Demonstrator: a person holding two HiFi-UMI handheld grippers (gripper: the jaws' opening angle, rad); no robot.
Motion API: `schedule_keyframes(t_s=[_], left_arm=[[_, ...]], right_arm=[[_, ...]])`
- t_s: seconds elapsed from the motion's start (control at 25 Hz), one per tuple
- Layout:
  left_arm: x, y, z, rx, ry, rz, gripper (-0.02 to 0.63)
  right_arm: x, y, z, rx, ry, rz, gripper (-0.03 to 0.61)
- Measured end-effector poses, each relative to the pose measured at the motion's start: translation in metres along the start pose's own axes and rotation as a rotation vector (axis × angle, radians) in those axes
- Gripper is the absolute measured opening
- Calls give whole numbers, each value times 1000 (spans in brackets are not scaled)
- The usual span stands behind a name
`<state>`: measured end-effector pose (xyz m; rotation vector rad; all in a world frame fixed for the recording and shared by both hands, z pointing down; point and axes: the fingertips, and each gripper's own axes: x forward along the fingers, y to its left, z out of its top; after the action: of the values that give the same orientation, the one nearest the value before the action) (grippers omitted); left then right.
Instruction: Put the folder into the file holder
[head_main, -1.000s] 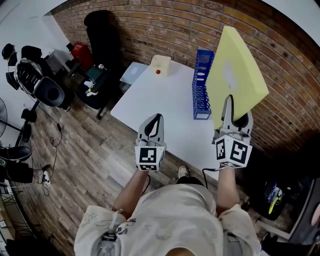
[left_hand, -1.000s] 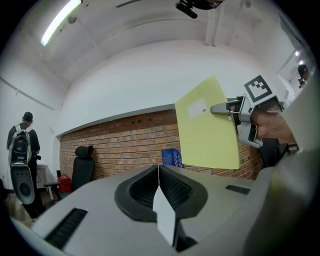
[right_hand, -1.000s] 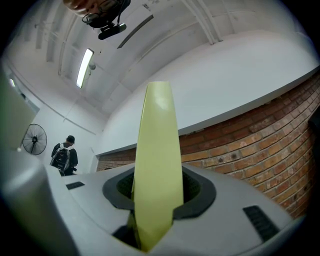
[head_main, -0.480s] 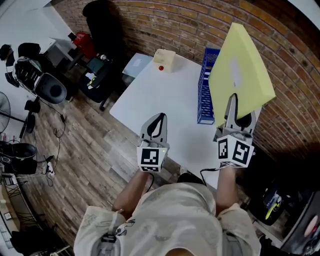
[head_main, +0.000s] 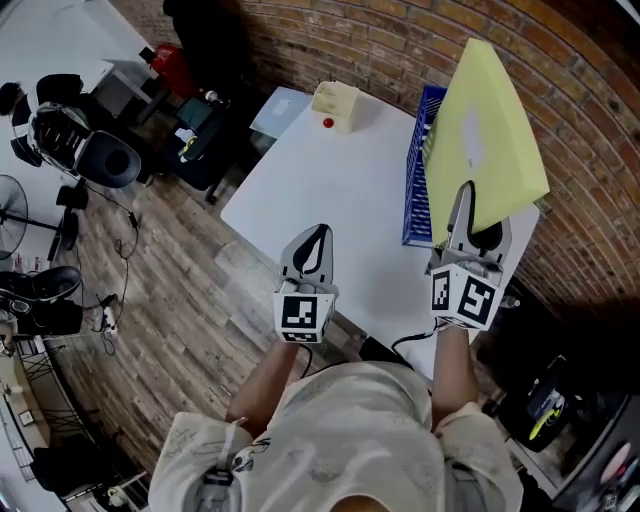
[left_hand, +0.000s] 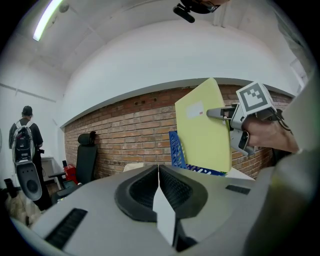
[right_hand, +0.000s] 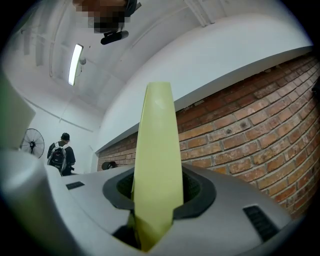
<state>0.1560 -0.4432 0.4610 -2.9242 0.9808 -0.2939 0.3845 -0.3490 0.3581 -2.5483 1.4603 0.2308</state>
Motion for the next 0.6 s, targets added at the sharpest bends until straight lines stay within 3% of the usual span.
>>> schedule_keyframes(t_s=[0.6], left_arm=[[0,2,-28,-9,86,32,20]], right_arm=[[21,11,-26,-46,-26,34,164]])
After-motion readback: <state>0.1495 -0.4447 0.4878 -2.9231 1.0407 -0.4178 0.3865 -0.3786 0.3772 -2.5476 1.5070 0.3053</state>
